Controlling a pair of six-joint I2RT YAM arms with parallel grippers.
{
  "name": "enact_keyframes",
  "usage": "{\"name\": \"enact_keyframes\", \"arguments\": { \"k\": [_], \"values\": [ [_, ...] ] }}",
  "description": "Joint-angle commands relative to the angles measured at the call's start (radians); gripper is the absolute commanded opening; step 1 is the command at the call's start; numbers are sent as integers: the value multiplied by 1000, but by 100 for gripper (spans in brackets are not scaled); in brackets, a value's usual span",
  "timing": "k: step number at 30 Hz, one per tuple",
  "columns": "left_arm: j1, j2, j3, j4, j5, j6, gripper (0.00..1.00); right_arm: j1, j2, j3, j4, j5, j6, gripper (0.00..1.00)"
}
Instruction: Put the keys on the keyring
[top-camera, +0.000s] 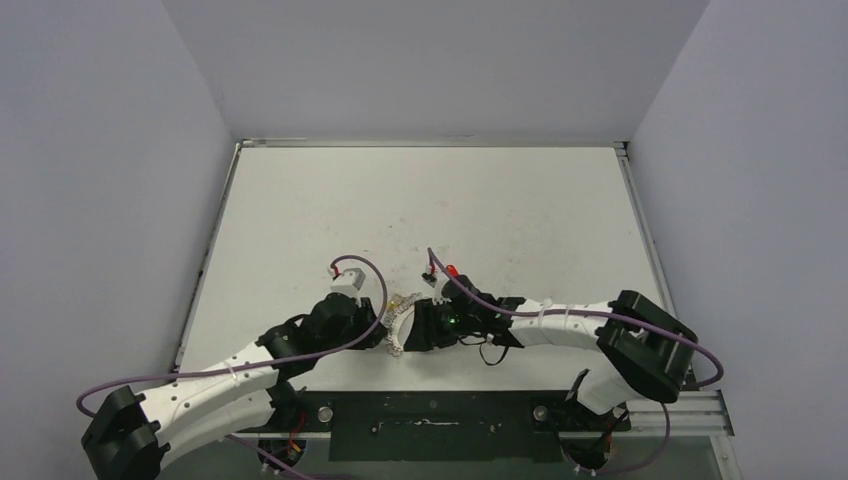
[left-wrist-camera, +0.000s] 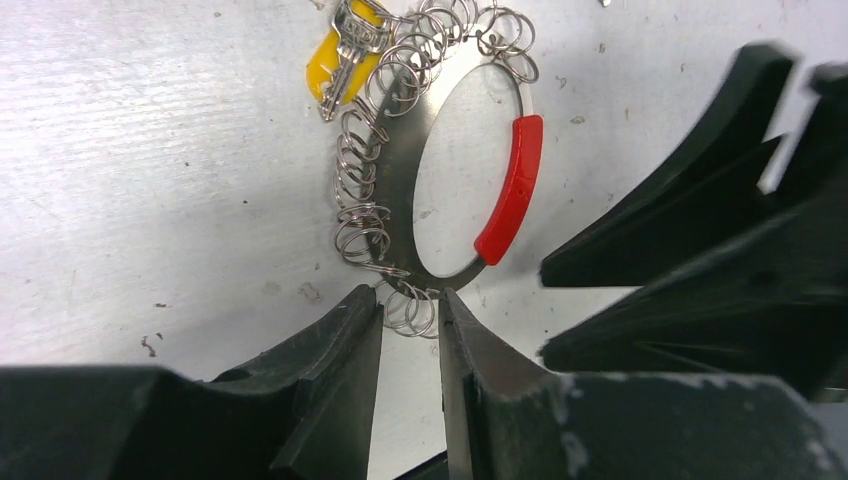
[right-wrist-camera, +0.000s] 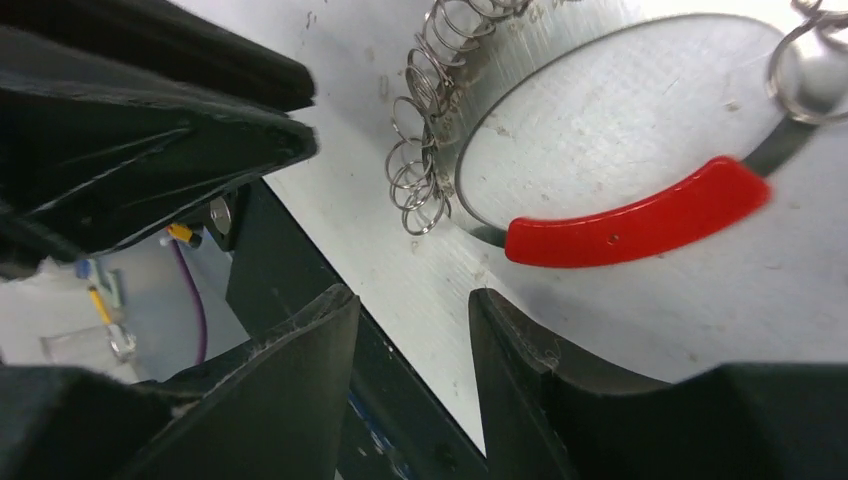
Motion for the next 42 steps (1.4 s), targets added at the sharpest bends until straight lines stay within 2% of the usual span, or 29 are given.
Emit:
{"name": "enact_keyframes", "arguments": {
  "k": [1,5,10,14,17,21,24,26,29,31,34,37,39,40,42],
  "values": [
    [0,-88,-12,-37,-49,-23,26,37,98,-62,305,53,280,44],
    [-1,-134,-28,-45,-47,-36,26,54,194,-88,478,67,404,39],
    [0,-145,-27,-57,-43,-42,26,59,263,-102,550,74,442,32],
    [0,-136,-15,-81,-34,-27,26,58,223,-103,501,54,372,34],
    [0,-134,-11,-91,-32,-19,26,58,135,-81,373,58,259,44],
    [0,-140,-11,-94,-33,-11,26,60,14,-11,186,44,50,55],
    [0,-149,-7,-104,-37,-3,26,60,-44,61,-1,78,-190,56],
    [0,-158,-3,-114,-42,4,26,61,-80,90,-61,112,-352,56],
    [0,-175,3,-131,-51,16,26,61,-154,68,-36,160,-549,56],
    [0,-189,4,-143,-57,19,26,61,-204,20,59,139,-652,56],
    [0,-211,2,-148,-61,24,26,63,-256,-92,238,14,-846,55],
    [0,-232,-5,-148,-61,26,26,78,-269,-177,343,-127,-1089,55],
    [0,-245,-9,-148,-60,28,26,102,-263,-208,327,-201,-1299,52],
    [0,-252,-12,-148,-60,29,26,121,-257,-215,279,-216,-1464,49],
    [0,-264,-19,-146,-60,29,26,171,-231,-211,220,-171,-1607,42]
  ]
}}
